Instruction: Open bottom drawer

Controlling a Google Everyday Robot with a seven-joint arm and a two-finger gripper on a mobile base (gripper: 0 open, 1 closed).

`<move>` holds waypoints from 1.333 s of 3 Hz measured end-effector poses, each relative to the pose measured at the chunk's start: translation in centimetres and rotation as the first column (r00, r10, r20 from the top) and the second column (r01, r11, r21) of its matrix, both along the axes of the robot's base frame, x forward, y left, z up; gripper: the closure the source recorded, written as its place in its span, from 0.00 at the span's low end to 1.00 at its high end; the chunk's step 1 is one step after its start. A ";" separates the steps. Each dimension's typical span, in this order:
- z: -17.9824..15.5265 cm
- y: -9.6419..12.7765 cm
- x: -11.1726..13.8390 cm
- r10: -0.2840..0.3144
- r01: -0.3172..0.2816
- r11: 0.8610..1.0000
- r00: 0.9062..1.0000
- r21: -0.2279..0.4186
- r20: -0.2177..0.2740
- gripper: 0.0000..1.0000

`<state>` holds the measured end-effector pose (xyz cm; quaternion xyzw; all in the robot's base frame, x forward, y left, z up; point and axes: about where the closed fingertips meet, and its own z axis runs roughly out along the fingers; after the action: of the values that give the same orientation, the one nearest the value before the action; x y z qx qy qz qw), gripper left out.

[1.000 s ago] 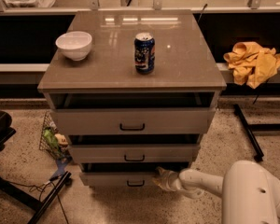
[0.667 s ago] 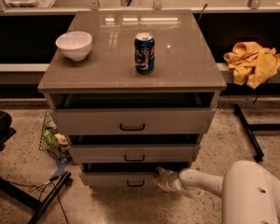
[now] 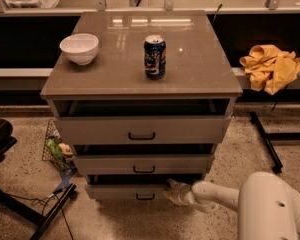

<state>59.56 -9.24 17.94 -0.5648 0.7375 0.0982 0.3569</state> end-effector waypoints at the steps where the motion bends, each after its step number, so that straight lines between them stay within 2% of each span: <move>1: 0.0 0.0 0.0 0.000 0.000 1.000 1.000 0.000 0.000 1.00; 3: 0.0 0.0 0.0 0.000 0.000 1.000 1.000 0.000 0.000 0.99; 4: 0.0 0.0 0.0 0.000 0.000 1.000 1.000 0.000 0.000 0.76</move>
Offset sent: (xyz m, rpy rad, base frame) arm -0.0903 -0.0246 -0.0223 -0.0360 0.2407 0.0577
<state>59.54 -9.24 17.93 -0.5649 0.7376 0.0984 0.3567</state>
